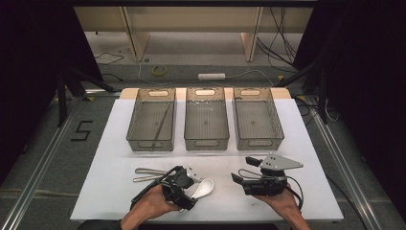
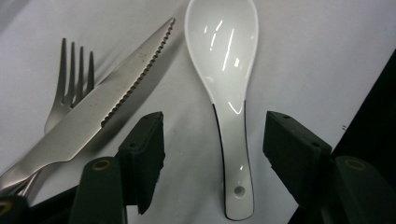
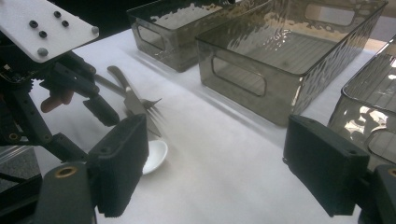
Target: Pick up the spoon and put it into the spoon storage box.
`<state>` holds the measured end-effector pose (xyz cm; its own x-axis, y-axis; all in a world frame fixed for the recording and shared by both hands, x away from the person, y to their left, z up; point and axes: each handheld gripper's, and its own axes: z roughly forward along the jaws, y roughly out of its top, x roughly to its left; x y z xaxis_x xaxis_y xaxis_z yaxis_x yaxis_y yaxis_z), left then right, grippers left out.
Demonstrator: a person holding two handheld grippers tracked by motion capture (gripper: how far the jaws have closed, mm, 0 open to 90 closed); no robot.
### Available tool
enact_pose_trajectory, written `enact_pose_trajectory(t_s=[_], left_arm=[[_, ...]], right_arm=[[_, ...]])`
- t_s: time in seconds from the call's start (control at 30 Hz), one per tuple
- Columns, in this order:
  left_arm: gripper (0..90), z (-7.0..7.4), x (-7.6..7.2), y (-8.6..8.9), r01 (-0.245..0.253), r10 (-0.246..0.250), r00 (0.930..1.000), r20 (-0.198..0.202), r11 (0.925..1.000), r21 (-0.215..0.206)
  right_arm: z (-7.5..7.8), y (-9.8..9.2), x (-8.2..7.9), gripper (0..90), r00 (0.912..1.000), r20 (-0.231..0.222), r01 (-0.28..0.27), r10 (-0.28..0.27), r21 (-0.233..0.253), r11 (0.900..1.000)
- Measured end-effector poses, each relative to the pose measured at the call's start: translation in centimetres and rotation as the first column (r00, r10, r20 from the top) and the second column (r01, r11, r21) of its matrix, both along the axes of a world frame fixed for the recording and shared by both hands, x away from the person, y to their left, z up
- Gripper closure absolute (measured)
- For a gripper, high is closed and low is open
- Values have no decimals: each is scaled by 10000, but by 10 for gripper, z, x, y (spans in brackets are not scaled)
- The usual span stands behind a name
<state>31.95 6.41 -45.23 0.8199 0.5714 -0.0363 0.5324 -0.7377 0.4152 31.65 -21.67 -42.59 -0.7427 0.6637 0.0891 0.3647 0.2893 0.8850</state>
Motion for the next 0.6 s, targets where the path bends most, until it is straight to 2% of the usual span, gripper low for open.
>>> enact_pose_trajectory(t_s=[0.13, 0.23, 0.33, 0.6], left_arm=[[448, -3, 0, -5, 173, -173, 9998, -23, 9998, 107], [480, -6, 1, -7, 404, -401, 9990, -194, 9990, 187], [522, -9, 1, -8, 494, -491, 9988, -86, 9977, 472], [606, -12, 0, -12, 673, -672, 9977, -25, 9960, 593]], right_arm=[[-1, 0, 1, 231, 10000, -20, -7, 7, -17, 10000], [-1, 0, 1, 231, 10000, -49, -15, 14, -49, 10000], [-1, 0, 1, 232, 10000, -42, -16, 16, -13, 10000], [-1, 1, 1, 232, 10000, -44, -16, 16, -50, 10000]])
